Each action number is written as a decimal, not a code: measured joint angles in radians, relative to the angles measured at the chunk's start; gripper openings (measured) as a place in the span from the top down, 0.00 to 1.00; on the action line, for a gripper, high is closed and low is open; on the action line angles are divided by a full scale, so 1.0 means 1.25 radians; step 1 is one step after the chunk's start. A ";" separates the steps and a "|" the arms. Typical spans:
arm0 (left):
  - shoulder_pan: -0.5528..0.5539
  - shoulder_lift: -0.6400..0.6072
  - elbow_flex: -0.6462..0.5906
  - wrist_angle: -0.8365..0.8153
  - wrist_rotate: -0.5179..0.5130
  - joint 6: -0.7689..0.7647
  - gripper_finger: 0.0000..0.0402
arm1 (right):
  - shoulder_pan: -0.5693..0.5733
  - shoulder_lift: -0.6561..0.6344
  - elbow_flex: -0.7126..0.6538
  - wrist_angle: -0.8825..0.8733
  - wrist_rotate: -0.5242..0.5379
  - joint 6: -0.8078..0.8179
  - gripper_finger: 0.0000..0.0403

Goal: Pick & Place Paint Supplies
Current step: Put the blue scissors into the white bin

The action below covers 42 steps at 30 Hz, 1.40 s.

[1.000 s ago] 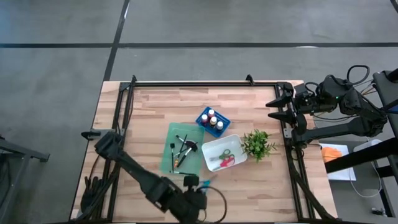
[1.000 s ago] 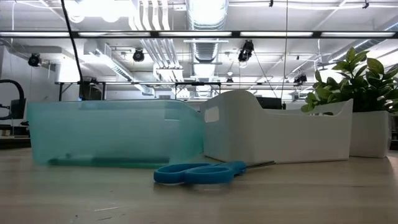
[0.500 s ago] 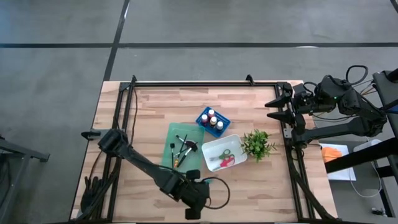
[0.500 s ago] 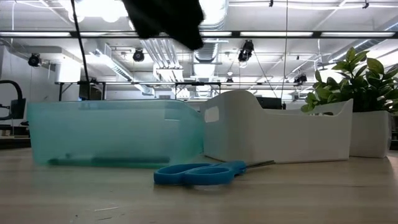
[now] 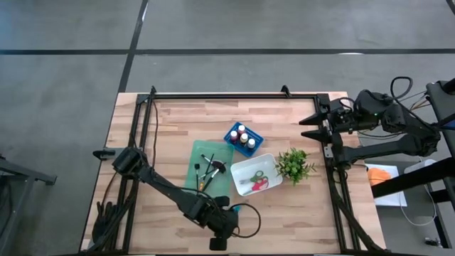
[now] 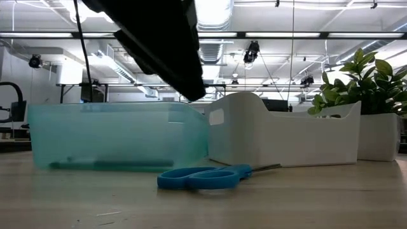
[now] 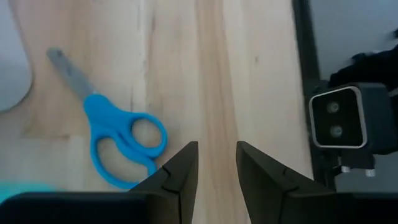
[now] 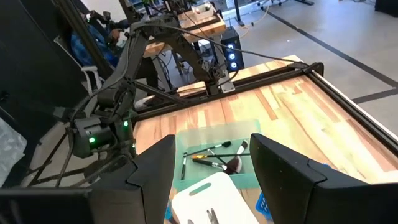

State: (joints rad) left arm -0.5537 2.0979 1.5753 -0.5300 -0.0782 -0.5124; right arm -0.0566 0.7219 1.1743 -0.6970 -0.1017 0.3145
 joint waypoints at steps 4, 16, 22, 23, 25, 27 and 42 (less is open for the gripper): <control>0.003 0.004 -0.004 0.026 0.013 0.018 0.71 | 0.000 0.000 -0.012 0.011 0.000 0.004 0.49; 0.030 0.061 0.008 0.029 0.000 0.057 0.71 | 0.000 0.000 -0.019 0.072 -0.001 0.005 0.49; 0.033 0.061 0.005 0.027 -0.009 0.083 0.71 | 0.000 0.000 -0.019 0.072 -0.001 0.012 0.49; 0.034 0.061 0.005 0.029 -0.007 0.089 0.71 | 0.000 0.000 -0.019 0.072 -0.001 0.012 0.49; 0.036 0.062 0.005 0.032 -0.003 0.097 0.71 | 0.000 0.000 -0.019 0.073 -0.001 0.012 0.49; 0.040 0.067 0.006 0.034 -0.002 0.097 0.71 | 0.000 0.001 -0.019 0.079 -0.001 0.012 0.49; 0.045 0.089 0.008 0.048 -0.002 0.099 0.71 | 0.000 0.000 -0.020 0.083 -0.001 0.017 0.49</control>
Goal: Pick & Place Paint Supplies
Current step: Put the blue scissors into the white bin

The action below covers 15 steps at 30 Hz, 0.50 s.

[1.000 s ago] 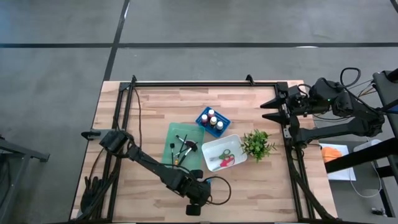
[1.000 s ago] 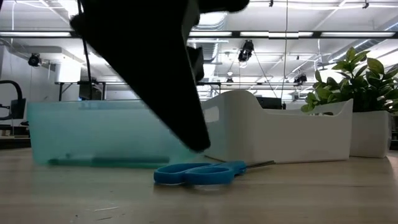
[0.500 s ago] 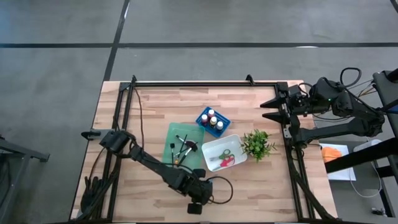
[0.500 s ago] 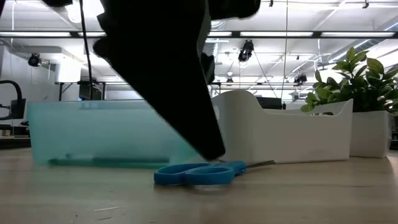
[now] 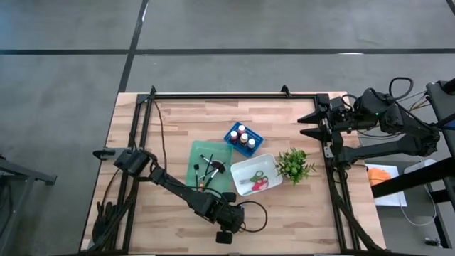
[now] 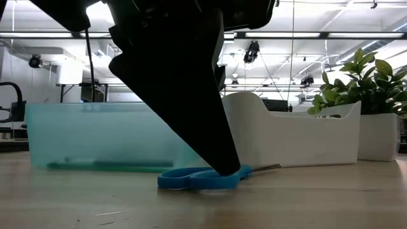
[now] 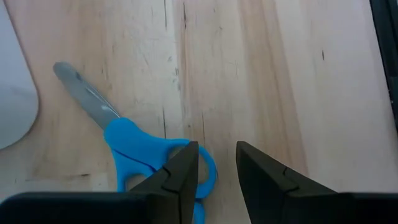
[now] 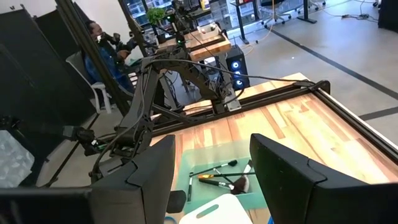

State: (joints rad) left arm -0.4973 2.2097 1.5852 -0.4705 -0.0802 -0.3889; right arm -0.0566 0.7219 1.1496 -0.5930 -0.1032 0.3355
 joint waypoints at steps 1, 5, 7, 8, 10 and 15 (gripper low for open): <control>0.000 0.000 0.000 0.000 0.002 0.000 0.71 | 0.000 0.000 0.000 0.000 0.000 0.000 0.49; 0.000 0.000 0.000 0.000 0.007 0.000 0.71 | 0.000 0.000 0.000 0.000 0.000 -0.001 0.49; 0.000 0.000 0.005 -0.006 0.008 -0.001 0.71 | 0.000 0.000 0.000 0.000 0.000 -0.002 0.49; 0.000 0.000 0.009 -0.007 0.010 -0.002 0.71 | 0.000 0.000 0.000 0.000 0.000 -0.003 0.49; 0.000 0.002 0.019 -0.006 0.010 -0.003 0.71 | 0.000 0.000 0.000 0.000 0.000 -0.005 0.49; -0.001 0.002 0.071 -0.011 -0.010 0.026 0.71 | 0.000 0.000 0.000 0.000 0.000 -0.005 0.49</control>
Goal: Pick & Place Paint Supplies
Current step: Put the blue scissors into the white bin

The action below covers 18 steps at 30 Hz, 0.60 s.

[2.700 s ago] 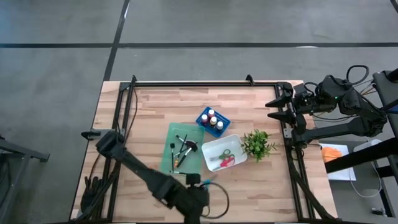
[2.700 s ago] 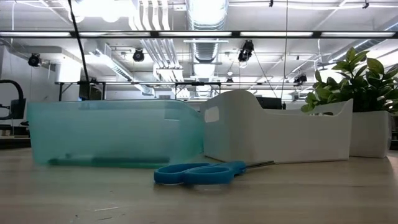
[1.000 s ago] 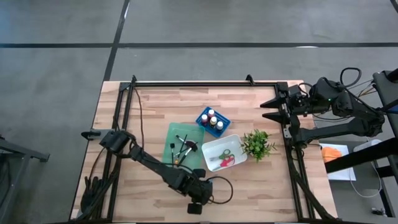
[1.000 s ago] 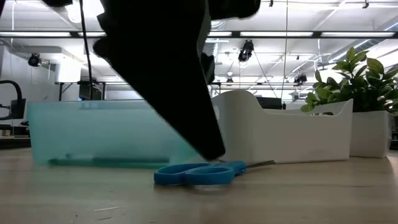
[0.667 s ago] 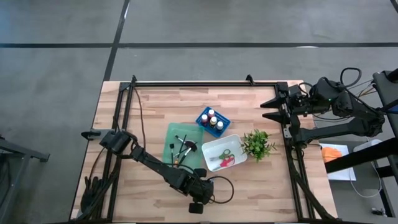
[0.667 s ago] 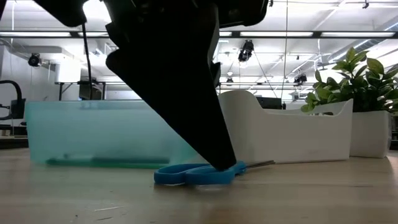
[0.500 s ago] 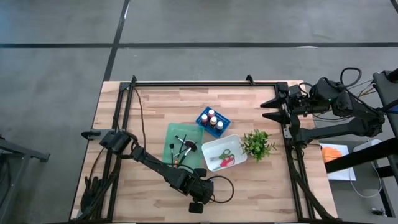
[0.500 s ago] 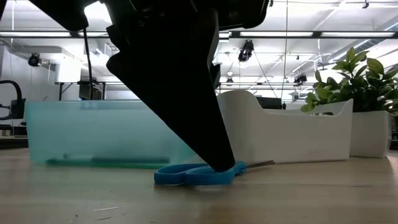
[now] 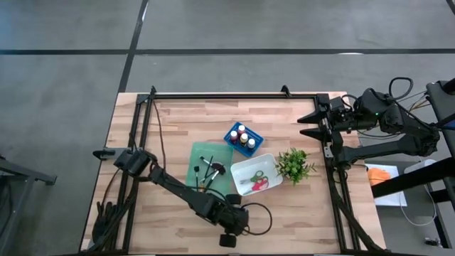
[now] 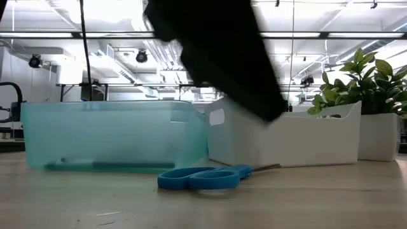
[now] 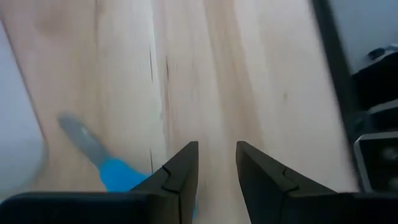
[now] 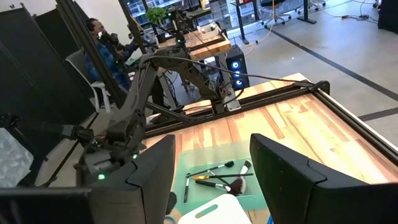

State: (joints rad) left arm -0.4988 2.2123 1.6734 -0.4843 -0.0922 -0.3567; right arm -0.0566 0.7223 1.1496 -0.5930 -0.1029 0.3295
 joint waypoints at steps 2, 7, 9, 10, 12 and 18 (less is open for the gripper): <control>-0.003 -0.001 0.033 -0.014 -0.012 0.023 0.71 | 0.000 0.000 0.000 0.000 0.000 0.000 0.49; -0.017 -0.027 0.142 -0.117 -0.110 0.058 0.71 | 0.000 0.000 0.000 0.000 -0.006 -0.004 0.49; -0.025 -0.047 0.191 -0.192 -0.174 0.058 0.71 | 0.000 0.005 -0.001 0.001 -0.026 -0.006 0.49; -0.030 -0.057 0.216 -0.232 -0.206 0.053 0.71 | 0.000 0.009 -0.003 0.002 -0.043 -0.006 0.49; -0.042 -0.082 0.258 -0.323 -0.282 0.030 0.71 | 0.001 0.023 -0.009 0.003 -0.084 -0.006 0.49; -0.099 -0.195 0.299 -0.586 -0.527 -0.192 0.71 | 0.062 0.116 -0.075 0.102 -0.183 -0.016 0.49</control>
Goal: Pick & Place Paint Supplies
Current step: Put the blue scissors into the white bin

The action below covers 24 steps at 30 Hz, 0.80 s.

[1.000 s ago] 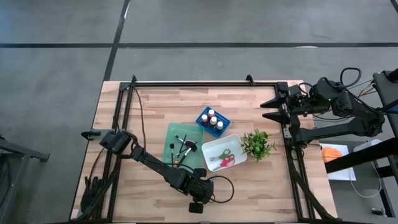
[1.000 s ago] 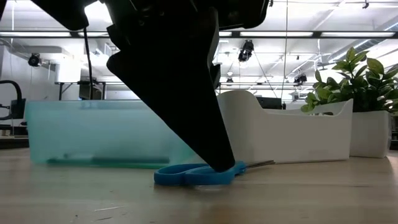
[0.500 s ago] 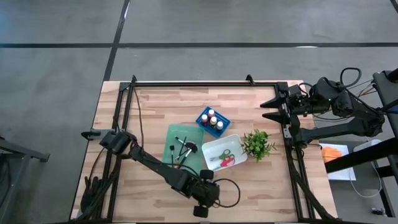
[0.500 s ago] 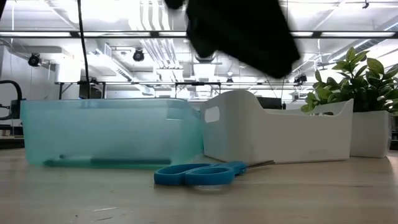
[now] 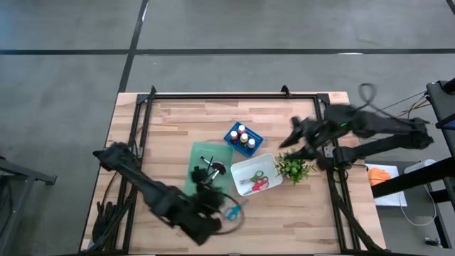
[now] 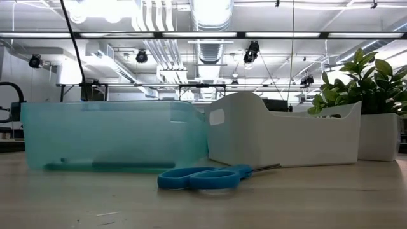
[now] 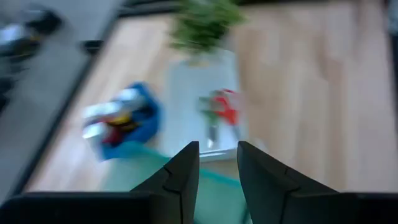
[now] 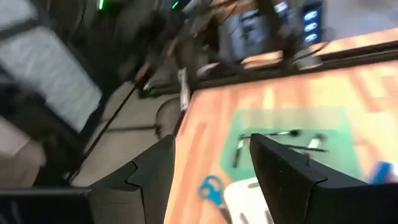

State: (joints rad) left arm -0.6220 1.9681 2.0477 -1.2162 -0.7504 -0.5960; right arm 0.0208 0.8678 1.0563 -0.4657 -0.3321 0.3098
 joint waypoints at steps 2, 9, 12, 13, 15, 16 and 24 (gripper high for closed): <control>-0.020 -0.042 -0.012 -0.065 -0.072 -0.083 0.71 | 0.042 0.050 -0.022 0.058 -0.005 -0.009 0.49; -0.066 -0.154 -0.093 -0.219 -0.154 -0.228 0.71 | 0.266 0.238 -0.007 0.159 0.155 -0.032 0.49; -0.081 -0.188 -0.141 -0.281 -0.154 -0.265 0.71 | 0.377 0.313 0.044 0.132 0.320 -0.008 0.49; -0.085 -0.199 -0.160 -0.286 -0.154 -0.274 0.71 | 0.411 0.339 0.066 0.132 0.377 0.010 0.49; -0.096 -0.231 -0.207 -0.284 -0.154 -0.277 0.71 | 0.475 0.391 0.105 0.118 0.489 0.063 0.49; -0.103 -0.247 -0.230 -0.284 -0.154 -0.285 0.71 | 0.501 0.419 0.127 0.113 0.541 0.084 0.49; -0.140 -0.372 -0.446 -0.278 -0.202 -0.363 0.71 | 0.584 0.674 0.347 -0.183 0.727 0.415 0.49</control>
State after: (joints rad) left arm -0.7976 1.5031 1.4906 -1.5642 -1.0029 -1.0492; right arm 0.7513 1.7107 1.4903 -0.6941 0.5762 0.8282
